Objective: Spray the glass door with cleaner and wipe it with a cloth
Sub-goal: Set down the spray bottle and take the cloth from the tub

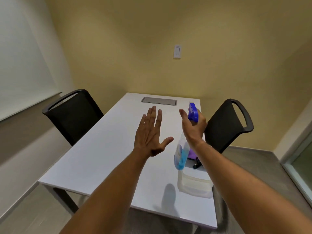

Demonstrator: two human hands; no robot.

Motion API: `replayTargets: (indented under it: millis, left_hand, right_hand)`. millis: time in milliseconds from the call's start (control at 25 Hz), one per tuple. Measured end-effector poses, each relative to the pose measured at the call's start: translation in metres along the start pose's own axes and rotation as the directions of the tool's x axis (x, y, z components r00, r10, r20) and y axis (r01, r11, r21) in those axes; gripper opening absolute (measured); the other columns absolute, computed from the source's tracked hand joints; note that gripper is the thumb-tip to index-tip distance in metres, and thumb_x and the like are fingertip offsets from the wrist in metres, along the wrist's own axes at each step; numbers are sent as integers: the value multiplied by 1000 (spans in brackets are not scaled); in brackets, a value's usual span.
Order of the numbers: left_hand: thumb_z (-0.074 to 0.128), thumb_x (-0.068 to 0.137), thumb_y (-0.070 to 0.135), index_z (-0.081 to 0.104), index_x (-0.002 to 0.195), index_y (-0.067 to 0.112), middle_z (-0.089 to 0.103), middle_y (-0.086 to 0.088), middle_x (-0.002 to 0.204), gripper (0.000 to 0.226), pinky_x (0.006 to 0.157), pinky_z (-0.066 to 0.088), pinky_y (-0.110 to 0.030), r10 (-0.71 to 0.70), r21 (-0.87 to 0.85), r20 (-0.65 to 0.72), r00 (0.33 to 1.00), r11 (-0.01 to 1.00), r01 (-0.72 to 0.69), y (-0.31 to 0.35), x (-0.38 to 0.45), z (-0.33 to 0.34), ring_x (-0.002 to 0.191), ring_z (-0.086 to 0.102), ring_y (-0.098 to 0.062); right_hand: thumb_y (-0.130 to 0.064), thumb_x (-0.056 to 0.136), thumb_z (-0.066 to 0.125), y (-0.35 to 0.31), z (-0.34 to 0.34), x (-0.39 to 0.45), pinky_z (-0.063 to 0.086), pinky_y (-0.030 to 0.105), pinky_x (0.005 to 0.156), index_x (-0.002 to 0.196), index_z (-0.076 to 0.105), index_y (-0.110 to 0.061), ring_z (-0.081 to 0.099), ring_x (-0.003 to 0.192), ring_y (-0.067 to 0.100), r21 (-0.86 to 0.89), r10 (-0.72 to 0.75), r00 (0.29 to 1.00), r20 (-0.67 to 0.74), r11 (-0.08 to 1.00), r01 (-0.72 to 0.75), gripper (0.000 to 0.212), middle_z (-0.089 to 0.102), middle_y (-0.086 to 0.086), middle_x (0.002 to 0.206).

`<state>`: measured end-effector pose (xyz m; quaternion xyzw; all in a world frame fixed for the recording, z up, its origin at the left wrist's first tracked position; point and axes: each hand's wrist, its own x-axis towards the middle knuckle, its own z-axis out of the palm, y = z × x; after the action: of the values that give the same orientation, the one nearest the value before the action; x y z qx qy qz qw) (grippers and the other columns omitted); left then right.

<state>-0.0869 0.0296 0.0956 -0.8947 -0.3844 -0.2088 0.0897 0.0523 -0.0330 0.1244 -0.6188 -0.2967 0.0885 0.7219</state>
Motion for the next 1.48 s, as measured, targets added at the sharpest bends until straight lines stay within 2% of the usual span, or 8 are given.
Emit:
replayTargets:
  millis: [200, 360, 520, 720, 1040, 1200, 1400, 1480]
  left_hand:
    - [18, 81, 79, -13, 153, 18, -15, -9, 163, 99, 123, -1, -44, -15, -35, 59, 998, 999, 17, -15, 25, 53, 150, -12, -26]
    - [16, 82, 80, -5, 155, 17, -9, -9, 163, 99, 123, 1, -44, 7, -73, 105, 994, 997, 1, -23, 37, 90, 151, -8, -26]
    - [19, 82, 80, -1, 156, 17, -8, -8, 164, 99, 122, -6, -40, 51, -86, 147, 988, 996, -39, -31, 42, 119, 151, -10, -24]
    - [19, 82, 78, -1, 156, 16, -7, -8, 164, 98, 123, -1, -42, 108, -120, 190, 976, 989, -86, -41, 40, 144, 151, -8, -24]
    - [13, 81, 80, -1, 156, 16, -8, -8, 164, 100, 123, 0, -42, 168, -138, 233, 958, 981, -139, -56, 36, 157, 151, -7, -24]
    - [17, 81, 79, -1, 156, 16, -9, -8, 164, 99, 122, -4, -41, 180, -132, 227, 957, 979, -153, -61, 33, 154, 151, -9, -23]
    - [15, 80, 81, -1, 156, 17, -10, -7, 164, 100, 121, -5, -41, 197, -135, 209, 958, 976, -172, -58, 27, 145, 151, -10, -23]
    - [11, 79, 83, -1, 156, 18, -10, -7, 164, 101, 122, -3, -42, 196, -145, 198, 961, 975, -168, -55, 23, 140, 151, -9, -23]
  right_hand:
    - [-32, 89, 69, 52, 30, 22, 53, 25, 68, 90, 49, -31, 55, 61, 16, -50, -37, 999, -24, 998, 35, 21, 52, -12, 71]
    - [-35, 89, 68, 99, 44, 27, 51, 19, 60, 101, 58, -14, 54, 56, 13, -117, -53, 999, -8, 992, 52, 26, 52, -10, 66]
    - [-35, 87, 71, 139, 53, 18, 50, 16, 57, 109, 61, -10, 54, 53, 16, -174, -34, 999, -1, 984, 33, 35, 53, -11, 64]
    - [-35, 85, 71, 166, 60, 3, 46, 10, 56, 117, 61, -1, 55, 58, 8, -169, 9, 1000, 10, 986, -7, 48, 55, -6, 69]
    - [-31, 84, 73, 178, 65, -8, 48, 9, 59, 126, 58, -1, 59, 62, 4, -173, 50, 999, -12, 984, -52, 54, 59, 0, 76]
    - [-25, 85, 74, 173, 62, -10, 48, 6, 62, 126, 57, 0, 61, 68, -1, -185, 51, 998, -43, 981, -58, 51, 59, -9, 76]
    - [-30, 81, 77, 166, 48, -15, 45, 1, 74, 138, 49, -3, 63, 83, 11, -298, 46, 999, -11, 953, -48, 69, 69, 13, 111]
    - [-38, 79, 77, 162, 40, -19, 50, 17, 91, 142, 44, -7, 62, 108, 23, -354, 73, 997, 18, 933, -62, 78, 62, 14, 130]
